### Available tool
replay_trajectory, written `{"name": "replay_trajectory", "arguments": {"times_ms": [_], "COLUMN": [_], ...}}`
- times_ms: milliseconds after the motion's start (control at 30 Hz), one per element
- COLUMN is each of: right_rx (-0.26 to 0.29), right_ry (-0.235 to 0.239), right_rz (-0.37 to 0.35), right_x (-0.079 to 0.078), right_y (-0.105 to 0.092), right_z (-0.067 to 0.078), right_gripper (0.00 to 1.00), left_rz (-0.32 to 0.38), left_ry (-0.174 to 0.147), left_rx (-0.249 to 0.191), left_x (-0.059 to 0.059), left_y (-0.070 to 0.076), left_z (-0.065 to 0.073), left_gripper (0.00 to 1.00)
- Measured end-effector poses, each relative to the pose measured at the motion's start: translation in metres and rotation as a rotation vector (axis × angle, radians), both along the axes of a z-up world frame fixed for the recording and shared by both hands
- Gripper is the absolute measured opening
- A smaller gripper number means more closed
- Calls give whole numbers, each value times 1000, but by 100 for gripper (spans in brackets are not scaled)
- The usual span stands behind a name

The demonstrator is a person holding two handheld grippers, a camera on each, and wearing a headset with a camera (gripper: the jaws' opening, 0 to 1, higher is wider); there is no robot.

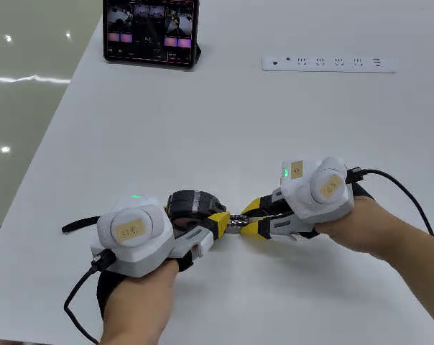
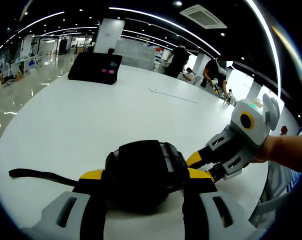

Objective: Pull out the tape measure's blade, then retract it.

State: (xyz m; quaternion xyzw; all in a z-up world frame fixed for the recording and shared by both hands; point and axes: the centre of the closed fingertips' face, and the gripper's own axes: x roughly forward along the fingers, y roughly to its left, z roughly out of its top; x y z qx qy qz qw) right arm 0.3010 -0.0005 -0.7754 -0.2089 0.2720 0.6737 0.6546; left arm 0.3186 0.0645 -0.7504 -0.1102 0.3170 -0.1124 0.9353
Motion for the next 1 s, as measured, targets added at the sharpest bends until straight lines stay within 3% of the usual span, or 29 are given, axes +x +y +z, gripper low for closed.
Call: {"name": "replay_trajectory", "arguments": {"times_ms": [433,1000], "right_rx": [12,24], "right_ry": [-1,6], "right_rz": [13,10], "right_x": [0,1], "right_y": [12,14], "right_z": [0,-1], "right_gripper": [11,12], "left_rz": [1,2], "left_ry": [-1,5], "left_rx": [0,-3], "left_x": [0,0], "left_y": [0,-1], "left_z": [0,0], "left_gripper": [57,58]}}
